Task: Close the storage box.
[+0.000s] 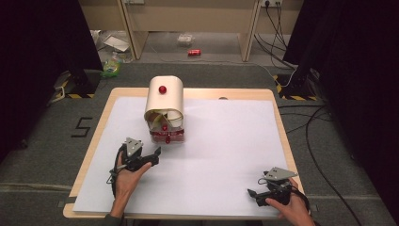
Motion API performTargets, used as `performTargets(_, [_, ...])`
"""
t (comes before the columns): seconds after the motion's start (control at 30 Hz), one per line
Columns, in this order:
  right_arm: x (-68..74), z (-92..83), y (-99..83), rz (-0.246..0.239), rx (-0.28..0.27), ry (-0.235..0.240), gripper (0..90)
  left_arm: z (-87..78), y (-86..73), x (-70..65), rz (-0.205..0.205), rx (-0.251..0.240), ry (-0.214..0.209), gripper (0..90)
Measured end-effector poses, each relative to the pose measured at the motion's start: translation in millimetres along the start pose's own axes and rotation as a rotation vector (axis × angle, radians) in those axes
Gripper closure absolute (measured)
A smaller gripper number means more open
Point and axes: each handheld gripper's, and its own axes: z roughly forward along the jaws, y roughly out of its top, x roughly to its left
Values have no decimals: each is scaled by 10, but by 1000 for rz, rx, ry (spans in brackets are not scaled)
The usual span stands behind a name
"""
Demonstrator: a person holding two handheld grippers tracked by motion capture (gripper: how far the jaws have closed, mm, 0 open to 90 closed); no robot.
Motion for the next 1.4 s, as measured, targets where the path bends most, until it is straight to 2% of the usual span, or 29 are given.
performTargets(0.33, [0, 0, 0, 0, 0, 0, 54, -93, -63, -22, 14, 8, -10, 170])
performTargets(0.63, [0, -1, 0, -1, 0, -1, 54, -157, -132, -99, 21, 13, -35, 170])
performTargets(1.17, [2, -2, 0, 0, 0, -2, 55, -232, -335, -157, 21, 52, -70, 171])
performTargets(1.4, [2, -1, 0, 0, 0, -2, 55, -299, -387, -181, 38, 61, -88, 170])
